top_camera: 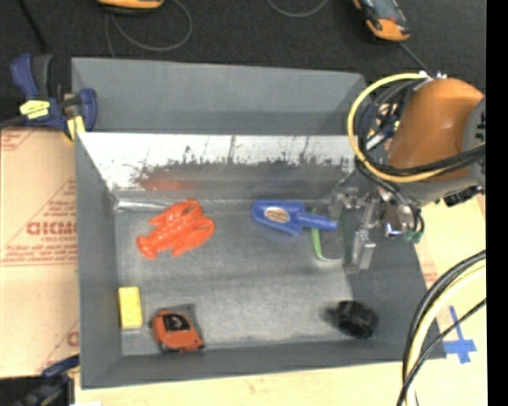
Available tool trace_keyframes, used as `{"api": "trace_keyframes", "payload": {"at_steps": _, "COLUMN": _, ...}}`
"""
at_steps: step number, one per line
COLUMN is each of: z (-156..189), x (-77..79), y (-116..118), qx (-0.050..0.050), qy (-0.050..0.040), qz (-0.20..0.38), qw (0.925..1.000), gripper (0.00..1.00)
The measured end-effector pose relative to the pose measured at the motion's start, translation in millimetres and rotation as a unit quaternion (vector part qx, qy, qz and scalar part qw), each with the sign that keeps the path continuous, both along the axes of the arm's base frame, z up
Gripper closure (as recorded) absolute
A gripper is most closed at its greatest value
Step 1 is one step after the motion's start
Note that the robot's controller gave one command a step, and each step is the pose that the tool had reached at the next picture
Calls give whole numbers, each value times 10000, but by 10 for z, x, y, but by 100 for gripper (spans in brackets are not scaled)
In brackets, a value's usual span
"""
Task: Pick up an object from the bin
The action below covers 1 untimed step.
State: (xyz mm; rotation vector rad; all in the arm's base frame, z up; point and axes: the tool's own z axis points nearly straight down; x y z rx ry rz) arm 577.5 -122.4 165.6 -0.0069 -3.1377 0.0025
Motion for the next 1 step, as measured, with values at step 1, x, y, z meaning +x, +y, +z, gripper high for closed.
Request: {"api": "trace_keyframes", "payload": {"at_steps": 1, "z": 50, "x": 16, "y": 4, "qx": -7, "qy": -39, "qz": 13, "qw": 10000, "gripper": 0}}
